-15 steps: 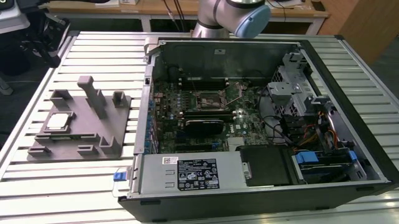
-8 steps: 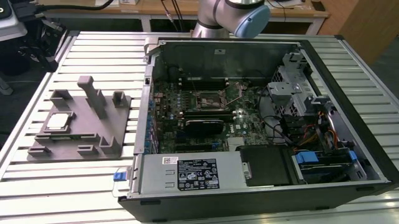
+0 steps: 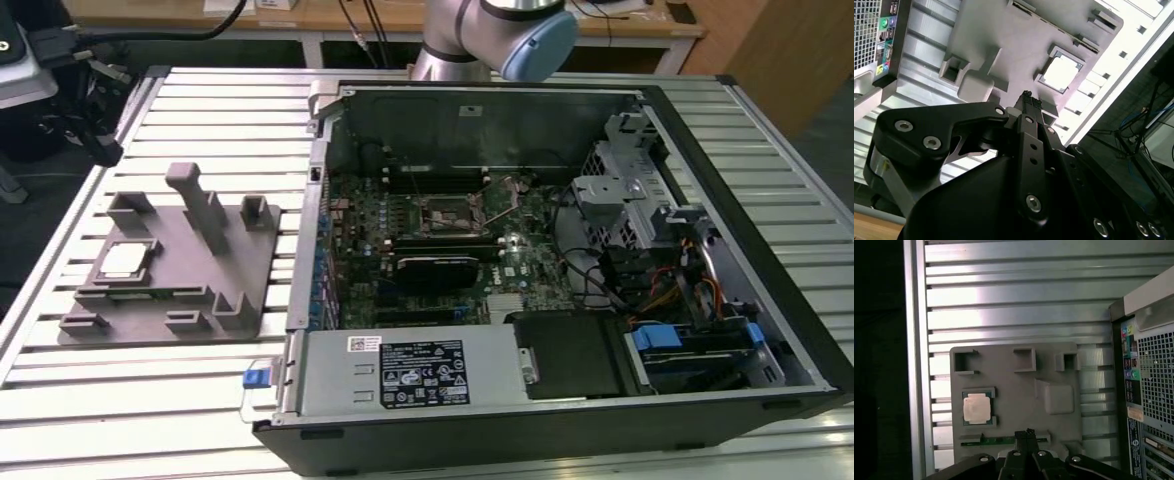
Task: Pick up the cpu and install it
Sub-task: 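Reach for the cpu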
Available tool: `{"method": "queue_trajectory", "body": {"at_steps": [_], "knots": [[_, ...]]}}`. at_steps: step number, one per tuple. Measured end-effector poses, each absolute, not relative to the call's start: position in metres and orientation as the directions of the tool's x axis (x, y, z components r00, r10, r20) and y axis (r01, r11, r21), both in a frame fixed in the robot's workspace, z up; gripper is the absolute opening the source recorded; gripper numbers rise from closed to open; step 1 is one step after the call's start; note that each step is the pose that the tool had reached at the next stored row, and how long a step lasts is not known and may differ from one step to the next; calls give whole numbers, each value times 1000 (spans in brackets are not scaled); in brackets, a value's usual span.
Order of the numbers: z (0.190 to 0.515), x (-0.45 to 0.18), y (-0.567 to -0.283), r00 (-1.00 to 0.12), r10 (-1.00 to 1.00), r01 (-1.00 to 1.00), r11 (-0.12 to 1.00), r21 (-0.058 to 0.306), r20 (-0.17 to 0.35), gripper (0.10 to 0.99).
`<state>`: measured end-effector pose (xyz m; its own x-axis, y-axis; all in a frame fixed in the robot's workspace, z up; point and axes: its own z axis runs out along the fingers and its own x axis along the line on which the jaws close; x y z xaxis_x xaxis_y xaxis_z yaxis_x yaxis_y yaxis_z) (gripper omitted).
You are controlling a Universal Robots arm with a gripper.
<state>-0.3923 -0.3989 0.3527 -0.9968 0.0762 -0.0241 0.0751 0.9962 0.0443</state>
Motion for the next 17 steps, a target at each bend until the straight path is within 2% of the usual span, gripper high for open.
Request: {"method": "queue_trajectory", "body": {"at_steps": [17], "knots": [[322,-412,-399,-997,76,75,996,44,-24,106]]}}
